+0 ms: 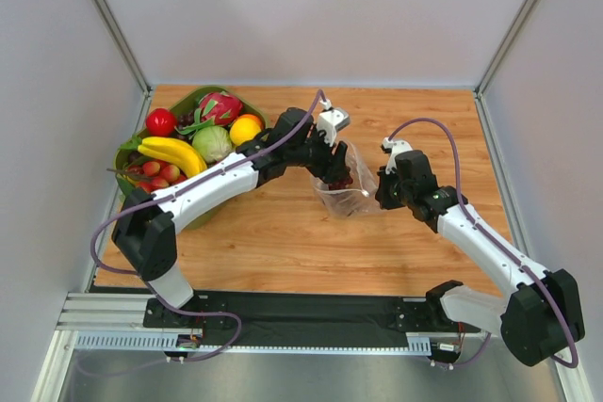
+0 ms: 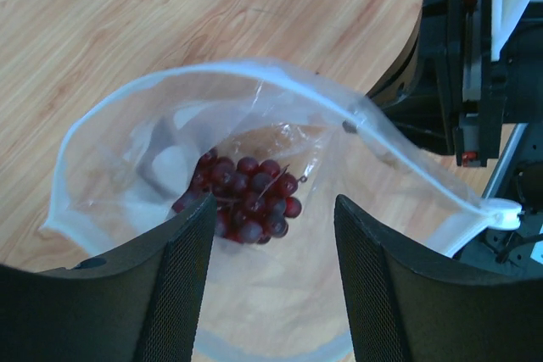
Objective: Open the zip-top bag and remove the fake food
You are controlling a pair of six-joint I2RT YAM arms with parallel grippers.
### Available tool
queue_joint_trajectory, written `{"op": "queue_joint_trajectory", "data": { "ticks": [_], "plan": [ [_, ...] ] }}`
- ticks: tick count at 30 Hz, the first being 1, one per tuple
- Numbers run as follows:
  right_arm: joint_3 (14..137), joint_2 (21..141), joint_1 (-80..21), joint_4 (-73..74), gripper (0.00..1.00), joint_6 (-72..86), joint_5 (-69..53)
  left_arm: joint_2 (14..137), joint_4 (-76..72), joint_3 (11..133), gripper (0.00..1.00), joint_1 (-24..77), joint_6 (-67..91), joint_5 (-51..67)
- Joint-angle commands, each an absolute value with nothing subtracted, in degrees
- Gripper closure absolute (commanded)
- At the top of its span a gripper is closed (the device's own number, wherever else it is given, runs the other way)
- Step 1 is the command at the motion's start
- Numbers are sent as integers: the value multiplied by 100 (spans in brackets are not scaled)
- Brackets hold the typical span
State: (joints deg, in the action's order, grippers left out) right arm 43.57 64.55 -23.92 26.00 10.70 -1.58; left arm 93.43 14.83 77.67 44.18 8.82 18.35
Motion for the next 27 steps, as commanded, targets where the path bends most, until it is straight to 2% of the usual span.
{"op": "queue_joint_trajectory", "data": {
  "ticks": [1, 9, 16, 27],
  "plan": [
    [4482, 6425, -2382, 2479, 100, 1099, -211, 9649, 1037, 8094, 36, 4544, 897, 2109],
    [4456, 6407, -2373, 2505, 100, 1055, -176, 10116, 1468, 7999, 36, 4658, 528, 1741],
    [4456, 6442, -2364, 2461, 100, 1081, -255, 10265, 1389, 7585, 27, 4790, 123, 1854],
    [4447, 6363, -2373, 2505, 100, 1081, -229, 10828, 1398, 7541, 23, 5053, 44, 1442]
  ]
}}
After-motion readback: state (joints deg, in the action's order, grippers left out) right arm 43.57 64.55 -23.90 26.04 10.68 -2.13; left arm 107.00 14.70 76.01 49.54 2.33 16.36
